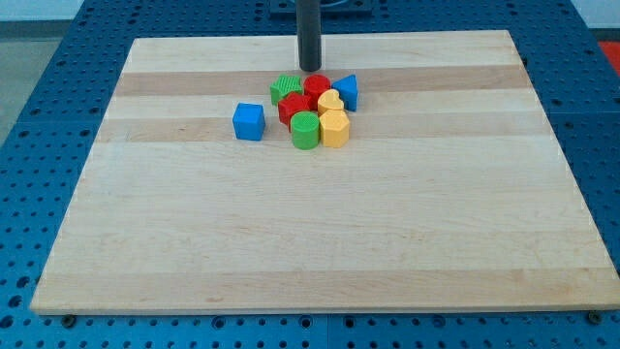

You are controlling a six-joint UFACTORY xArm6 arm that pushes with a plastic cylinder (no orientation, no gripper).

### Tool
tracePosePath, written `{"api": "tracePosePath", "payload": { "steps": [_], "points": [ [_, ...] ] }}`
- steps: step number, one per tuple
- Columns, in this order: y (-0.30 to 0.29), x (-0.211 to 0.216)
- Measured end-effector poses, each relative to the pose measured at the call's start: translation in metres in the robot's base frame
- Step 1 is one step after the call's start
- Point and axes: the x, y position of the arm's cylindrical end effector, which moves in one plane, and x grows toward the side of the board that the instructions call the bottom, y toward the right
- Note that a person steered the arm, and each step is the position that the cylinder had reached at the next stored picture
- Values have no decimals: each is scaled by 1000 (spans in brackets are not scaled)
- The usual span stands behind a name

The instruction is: Place the blue cube towards the left side of the red star

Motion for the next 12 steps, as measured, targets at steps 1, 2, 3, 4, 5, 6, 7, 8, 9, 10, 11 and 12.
{"api": "tracePosePath", "payload": {
  "steps": [1, 2, 3, 4, 5, 6, 7, 8, 9, 10, 11, 12],
  "points": [
    [-26, -5],
    [-79, -3],
    [-123, 13],
    [-148, 42],
    [-158, 75],
    [-158, 103],
    [-155, 122],
    [-142, 130],
    [-123, 130],
    [-102, 130],
    [-80, 130],
    [-69, 130]
  ]
}}
